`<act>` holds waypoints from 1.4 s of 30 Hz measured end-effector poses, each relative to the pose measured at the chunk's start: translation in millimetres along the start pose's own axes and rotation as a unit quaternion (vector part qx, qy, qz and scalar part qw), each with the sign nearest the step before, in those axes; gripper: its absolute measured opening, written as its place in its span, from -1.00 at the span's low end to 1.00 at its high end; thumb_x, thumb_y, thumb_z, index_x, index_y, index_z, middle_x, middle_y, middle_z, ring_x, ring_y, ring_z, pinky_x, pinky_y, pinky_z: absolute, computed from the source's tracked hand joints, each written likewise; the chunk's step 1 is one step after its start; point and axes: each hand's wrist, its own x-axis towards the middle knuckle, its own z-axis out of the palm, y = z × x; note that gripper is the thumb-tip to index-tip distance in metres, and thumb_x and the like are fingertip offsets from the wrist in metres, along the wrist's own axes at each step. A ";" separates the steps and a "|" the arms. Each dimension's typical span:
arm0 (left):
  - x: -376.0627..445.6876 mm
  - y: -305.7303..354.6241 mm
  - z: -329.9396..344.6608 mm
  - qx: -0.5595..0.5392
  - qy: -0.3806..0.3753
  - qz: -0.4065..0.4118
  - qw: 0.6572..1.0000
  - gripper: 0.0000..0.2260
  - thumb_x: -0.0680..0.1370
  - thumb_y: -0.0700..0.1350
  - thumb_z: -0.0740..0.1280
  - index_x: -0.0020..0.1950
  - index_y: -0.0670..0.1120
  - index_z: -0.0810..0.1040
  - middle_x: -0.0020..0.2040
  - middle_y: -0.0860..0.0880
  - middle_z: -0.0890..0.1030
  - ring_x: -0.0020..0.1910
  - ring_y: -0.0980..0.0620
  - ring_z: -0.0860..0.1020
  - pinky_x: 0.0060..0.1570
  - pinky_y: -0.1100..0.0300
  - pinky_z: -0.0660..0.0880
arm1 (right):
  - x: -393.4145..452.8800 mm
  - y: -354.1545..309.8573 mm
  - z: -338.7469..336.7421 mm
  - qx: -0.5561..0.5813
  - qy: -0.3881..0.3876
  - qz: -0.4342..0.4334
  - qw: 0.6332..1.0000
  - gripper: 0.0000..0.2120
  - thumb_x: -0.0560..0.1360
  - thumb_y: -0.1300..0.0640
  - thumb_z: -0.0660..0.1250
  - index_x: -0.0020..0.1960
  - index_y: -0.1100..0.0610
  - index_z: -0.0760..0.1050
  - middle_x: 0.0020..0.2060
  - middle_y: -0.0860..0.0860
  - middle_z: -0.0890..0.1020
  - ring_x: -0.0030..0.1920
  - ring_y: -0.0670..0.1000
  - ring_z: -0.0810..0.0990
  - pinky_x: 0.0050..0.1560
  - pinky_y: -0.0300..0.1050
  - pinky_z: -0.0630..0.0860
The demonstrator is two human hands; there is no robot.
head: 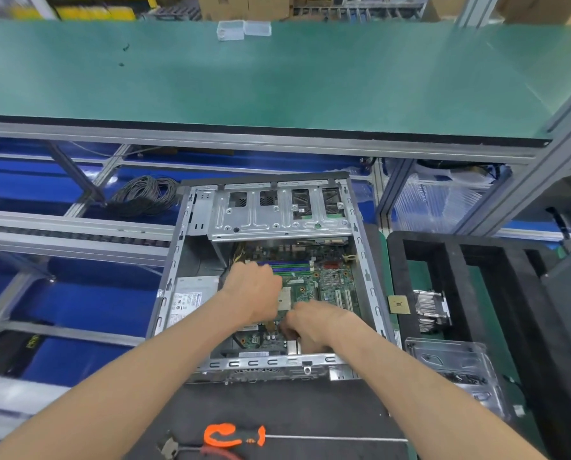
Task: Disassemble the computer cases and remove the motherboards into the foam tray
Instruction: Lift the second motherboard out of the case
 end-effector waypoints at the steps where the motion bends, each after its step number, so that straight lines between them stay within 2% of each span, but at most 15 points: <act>1: -4.6 0.4 3.4 -0.009 -0.009 0.026 1.000 -0.86 0.51 0.03 0.30 -0.12 -0.03 0.49 -0.17 -0.04 0.52 -0.10 -0.14 0.59 -0.23 0.05 0.38 | 0.0 -0.1 0.0 0.001 -0.002 0.003 1.000 -0.69 0.49 0.31 0.26 0.19 0.11 0.54 0.08 0.14 0.56 -0.05 0.17 0.55 -0.15 -0.05 0.45; 3: -11.8 -0.8 9.2 -0.053 -0.055 0.087 0.993 -0.82 0.48 0.01 0.35 -0.20 -0.08 0.49 -0.25 -0.01 0.47 -0.18 -0.12 0.57 -0.27 0.05 0.46 | 0.4 -0.4 0.0 -0.004 -0.004 0.005 1.000 -0.69 0.48 0.30 0.27 0.19 0.11 0.54 0.06 0.14 0.56 -0.07 0.18 0.54 -0.16 -0.04 0.47; 5: -15.2 -4.0 13.6 -0.113 -0.107 0.140 0.978 -0.91 0.47 -0.03 0.43 -0.06 0.00 0.64 -0.13 0.00 0.55 -0.09 -0.09 0.59 -0.16 0.04 0.57 | 0.7 -0.4 0.5 -0.002 -0.004 0.004 1.000 -0.71 0.47 0.30 0.28 0.15 0.09 0.55 -0.01 0.10 0.53 -0.09 0.17 0.53 -0.16 -0.05 0.46; 7: -15.6 -6.5 17.0 -0.130 -0.130 0.169 0.968 -0.84 0.47 -0.08 0.45 0.03 0.05 0.67 0.00 0.01 0.59 -0.04 -0.09 0.60 -0.11 0.06 0.59 | 1.0 -0.1 0.9 0.003 -0.003 0.006 1.000 -0.72 0.45 0.31 0.28 0.12 0.08 0.55 -0.03 0.09 0.53 -0.10 0.17 0.53 -0.17 -0.06 0.47; 11: -12.8 1.6 22.7 -0.068 -0.131 0.170 0.974 -0.91 0.50 -0.15 0.38 -0.03 -0.03 0.66 -0.06 -0.10 0.60 -0.12 -0.16 0.60 -0.25 0.07 0.50 | 1.6 0.5 1.7 0.004 -0.002 0.009 1.000 -0.73 0.45 0.32 0.29 0.12 0.14 0.55 -0.03 0.13 0.56 -0.11 0.18 0.56 -0.20 -0.06 0.48; 16: -7.5 8.4 28.9 -0.015 -0.112 0.197 0.974 -0.89 0.55 -0.26 0.28 0.00 -0.17 0.59 -0.26 -0.06 0.38 -0.10 -0.23 0.59 -0.29 0.04 0.38 | 1.6 -0.1 1.7 0.014 0.016 0.013 1.000 -0.82 0.43 0.31 0.31 0.01 0.16 0.53 -0.08 0.14 0.56 -0.18 0.17 0.56 -0.25 -0.07 0.48; 19: -4.4 15.5 34.2 -0.028 -0.118 0.196 0.973 -0.87 0.57 -0.29 0.24 0.03 -0.22 0.57 -0.09 -0.18 0.58 -0.09 -0.23 0.62 -0.29 0.05 0.39 | 1.4 0.7 1.5 0.019 0.027 0.014 0.999 -0.87 0.42 0.31 0.32 -0.08 0.12 0.48 -0.14 0.11 0.53 -0.21 0.16 0.54 -0.24 -0.06 0.52; 21: -3.0 17.0 37.7 -0.058 -0.123 0.192 0.972 -0.85 0.58 -0.31 0.22 0.04 -0.26 0.57 -0.03 -0.24 0.61 -0.09 -0.24 0.62 -0.27 0.04 0.43 | 2.0 2.0 1.3 0.028 0.026 0.018 0.999 -0.85 0.42 0.31 0.32 -0.09 0.09 0.49 -0.15 0.10 0.53 -0.21 0.14 0.54 -0.21 -0.04 0.57; 25: -1.7 14.6 41.8 -0.104 -0.131 0.176 0.970 -0.87 0.54 -0.31 0.24 -0.12 -0.23 0.58 -0.09 -0.26 0.62 -0.18 -0.21 0.55 -0.23 0.06 0.41 | 4.0 3.3 1.6 0.047 0.016 0.024 0.998 -0.80 0.41 0.34 0.29 -0.12 0.06 0.51 -0.18 0.07 0.53 -0.24 0.10 0.53 -0.24 -0.08 0.53; 28: -1.3 15.7 43.5 -0.115 -0.141 0.162 0.970 -0.77 0.53 -0.31 0.25 -0.33 -0.13 0.40 -0.22 -0.21 0.55 -0.23 -0.14 0.45 -0.22 0.08 0.39 | 5.2 2.3 1.7 0.054 0.011 0.021 0.998 -0.78 0.42 0.35 0.29 -0.09 0.06 0.55 -0.12 0.09 0.57 -0.18 0.13 0.57 -0.19 -0.06 0.57; 30: 0.4 16.1 43.3 -0.119 -0.147 0.164 0.968 -0.68 0.52 -0.30 0.26 -0.40 -0.09 0.30 -0.33 -0.11 0.44 -0.24 -0.14 0.44 -0.21 0.05 0.43 | 5.5 2.9 2.4 0.056 0.013 0.018 0.998 -0.77 0.43 0.36 0.30 -0.04 0.08 0.59 -0.06 0.11 0.61 -0.11 0.16 0.62 -0.07 0.00 0.64; 32: 2.5 15.0 41.6 -0.117 -0.148 0.167 0.968 -0.67 0.50 -0.29 0.28 -0.43 -0.07 0.30 -0.41 -0.05 0.38 -0.25 -0.15 0.44 -0.17 0.02 0.50 | 5.6 4.0 3.1 0.059 0.013 0.017 0.998 -0.75 0.42 0.38 0.30 -0.03 0.09 0.61 -0.04 0.11 0.63 -0.08 0.17 0.64 -0.02 0.03 0.65; 35: 3.8 12.7 40.4 -0.111 -0.150 0.164 0.969 -0.68 0.46 -0.29 0.34 -0.44 -0.06 0.35 -0.43 -0.02 0.40 -0.25 -0.12 0.47 -0.12 0.03 0.57 | 6.8 4.0 2.6 0.063 0.015 0.017 0.998 -0.75 0.42 0.39 0.31 -0.04 0.08 0.60 -0.06 0.10 0.62 -0.10 0.17 0.64 -0.05 -0.01 0.64; 38: 3.2 13.5 40.9 -0.112 -0.150 0.163 0.969 -0.72 0.49 -0.29 0.32 -0.39 -0.09 0.38 -0.40 -0.03 0.43 -0.23 -0.11 0.45 -0.06 0.00 0.58 | 7.5 2.8 2.9 0.062 0.019 0.019 0.998 -0.76 0.43 0.36 0.35 0.01 0.11 0.63 -0.09 0.09 0.58 -0.09 0.18 0.64 -0.04 -0.01 0.64; 42: 1.1 12.8 40.6 -0.118 -0.140 0.161 0.970 -0.67 0.52 -0.28 0.29 -0.42 -0.08 0.32 -0.44 0.00 0.33 -0.16 -0.17 0.48 -0.07 -0.01 0.54 | 8.4 1.9 5.2 0.055 0.029 0.025 0.998 -0.74 0.44 0.36 0.33 0.03 0.09 0.64 -0.11 0.07 0.55 -0.17 0.16 0.59 -0.07 -0.02 0.62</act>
